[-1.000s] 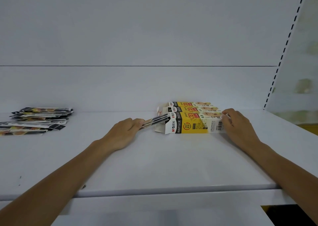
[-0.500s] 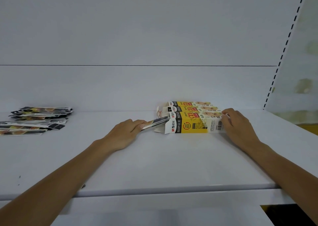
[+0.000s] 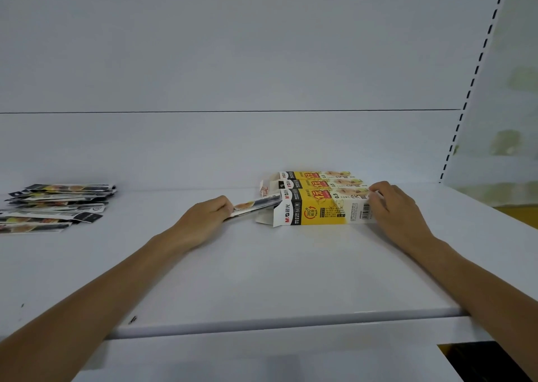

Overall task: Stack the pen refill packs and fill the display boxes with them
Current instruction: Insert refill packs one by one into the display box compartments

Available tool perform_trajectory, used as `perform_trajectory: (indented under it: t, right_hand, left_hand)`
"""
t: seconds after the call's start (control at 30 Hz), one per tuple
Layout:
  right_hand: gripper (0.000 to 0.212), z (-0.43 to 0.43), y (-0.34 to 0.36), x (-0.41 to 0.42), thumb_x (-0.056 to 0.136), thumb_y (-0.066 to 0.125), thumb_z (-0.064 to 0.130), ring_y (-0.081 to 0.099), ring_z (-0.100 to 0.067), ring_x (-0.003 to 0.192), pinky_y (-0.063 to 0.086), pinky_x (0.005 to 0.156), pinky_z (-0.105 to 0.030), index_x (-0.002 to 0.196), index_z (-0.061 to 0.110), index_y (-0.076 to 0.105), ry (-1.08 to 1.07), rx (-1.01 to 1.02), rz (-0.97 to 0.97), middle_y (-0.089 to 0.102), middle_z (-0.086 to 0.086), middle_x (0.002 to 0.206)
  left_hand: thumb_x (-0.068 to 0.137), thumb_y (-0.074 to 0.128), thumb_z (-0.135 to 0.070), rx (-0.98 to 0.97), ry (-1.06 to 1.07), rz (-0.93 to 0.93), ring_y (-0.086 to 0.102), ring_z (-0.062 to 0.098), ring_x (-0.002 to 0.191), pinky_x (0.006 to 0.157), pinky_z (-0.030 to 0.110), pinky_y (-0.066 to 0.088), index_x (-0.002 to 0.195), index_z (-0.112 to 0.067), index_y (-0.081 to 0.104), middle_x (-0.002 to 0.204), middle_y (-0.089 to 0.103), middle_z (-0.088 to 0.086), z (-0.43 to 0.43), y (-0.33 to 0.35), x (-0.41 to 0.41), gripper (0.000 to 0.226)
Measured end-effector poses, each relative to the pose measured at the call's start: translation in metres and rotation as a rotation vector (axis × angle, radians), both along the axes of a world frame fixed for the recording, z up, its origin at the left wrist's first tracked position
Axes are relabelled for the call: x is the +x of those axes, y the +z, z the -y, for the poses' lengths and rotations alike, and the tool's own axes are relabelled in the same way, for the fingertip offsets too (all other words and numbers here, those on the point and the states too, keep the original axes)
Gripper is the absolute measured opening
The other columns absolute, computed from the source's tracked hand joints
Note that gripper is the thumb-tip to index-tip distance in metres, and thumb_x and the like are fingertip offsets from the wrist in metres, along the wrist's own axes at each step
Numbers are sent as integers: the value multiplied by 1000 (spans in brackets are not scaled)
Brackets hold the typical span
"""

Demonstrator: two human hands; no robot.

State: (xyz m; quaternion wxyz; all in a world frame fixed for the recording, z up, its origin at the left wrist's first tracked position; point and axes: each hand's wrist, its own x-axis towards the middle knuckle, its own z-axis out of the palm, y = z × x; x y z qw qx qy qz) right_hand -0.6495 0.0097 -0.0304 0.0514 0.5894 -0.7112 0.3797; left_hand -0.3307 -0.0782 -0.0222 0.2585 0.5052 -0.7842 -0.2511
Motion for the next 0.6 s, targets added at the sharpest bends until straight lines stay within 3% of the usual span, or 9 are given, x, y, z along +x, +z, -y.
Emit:
perform_trajectory:
  t: [0.43, 0.6]
  right_hand:
    - [22, 0, 0, 0, 97, 36, 16, 51, -24, 88, 39, 72, -34, 106, 7, 55, 50, -8, 18, 59, -11, 99]
    - [24, 3, 1, 2, 97, 35, 15, 53, -25, 86, 41, 73, -36, 107, 5, 56, 53, -6, -23, 60, -13, 97]
  left_hand:
    - [99, 33, -29, -86, -82, 220, 37, 10, 62, 57, 27, 26, 72, -23, 37, 68, 43, -6, -9, 13, -25, 28]
    - [97, 39, -22, -75, -130, 151, 38, 9, 62, 57, 23, 26, 69, -21, 40, 66, 44, -8, -8, 17, -37, 28]
